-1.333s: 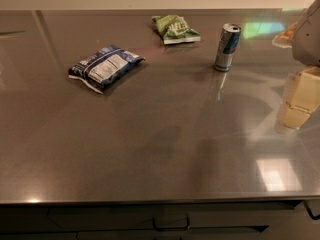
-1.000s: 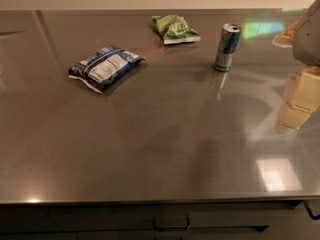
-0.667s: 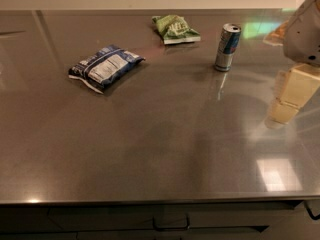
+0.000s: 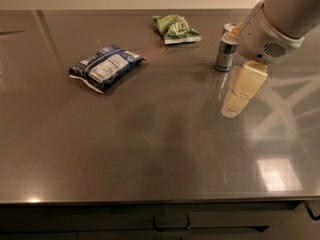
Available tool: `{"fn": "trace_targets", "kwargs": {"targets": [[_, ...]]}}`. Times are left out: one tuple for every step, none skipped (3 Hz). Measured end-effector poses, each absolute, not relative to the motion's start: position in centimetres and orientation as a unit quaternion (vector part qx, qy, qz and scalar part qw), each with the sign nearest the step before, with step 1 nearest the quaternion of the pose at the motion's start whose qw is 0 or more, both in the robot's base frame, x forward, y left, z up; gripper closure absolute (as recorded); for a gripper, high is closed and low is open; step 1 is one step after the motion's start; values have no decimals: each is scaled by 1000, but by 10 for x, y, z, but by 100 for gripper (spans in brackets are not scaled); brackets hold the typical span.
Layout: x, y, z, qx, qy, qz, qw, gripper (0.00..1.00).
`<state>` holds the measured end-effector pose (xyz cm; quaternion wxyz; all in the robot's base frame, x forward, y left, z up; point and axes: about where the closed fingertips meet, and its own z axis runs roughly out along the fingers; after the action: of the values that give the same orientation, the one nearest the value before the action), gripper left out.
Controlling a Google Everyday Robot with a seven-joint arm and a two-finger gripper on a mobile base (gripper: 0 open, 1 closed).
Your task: Pick blue chip bag
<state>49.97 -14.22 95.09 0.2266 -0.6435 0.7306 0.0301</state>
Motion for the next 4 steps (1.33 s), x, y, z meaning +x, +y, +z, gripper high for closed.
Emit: {"fn": "trace_targets", "kwargs": {"targets": [[521,-103,943,-658,710,56,245,0],[538,-61,935,-667,694,82,259,0],[550,-24,926,-660,695,98,269,0],[575,4,917,-635,713,113,276,0]]}}
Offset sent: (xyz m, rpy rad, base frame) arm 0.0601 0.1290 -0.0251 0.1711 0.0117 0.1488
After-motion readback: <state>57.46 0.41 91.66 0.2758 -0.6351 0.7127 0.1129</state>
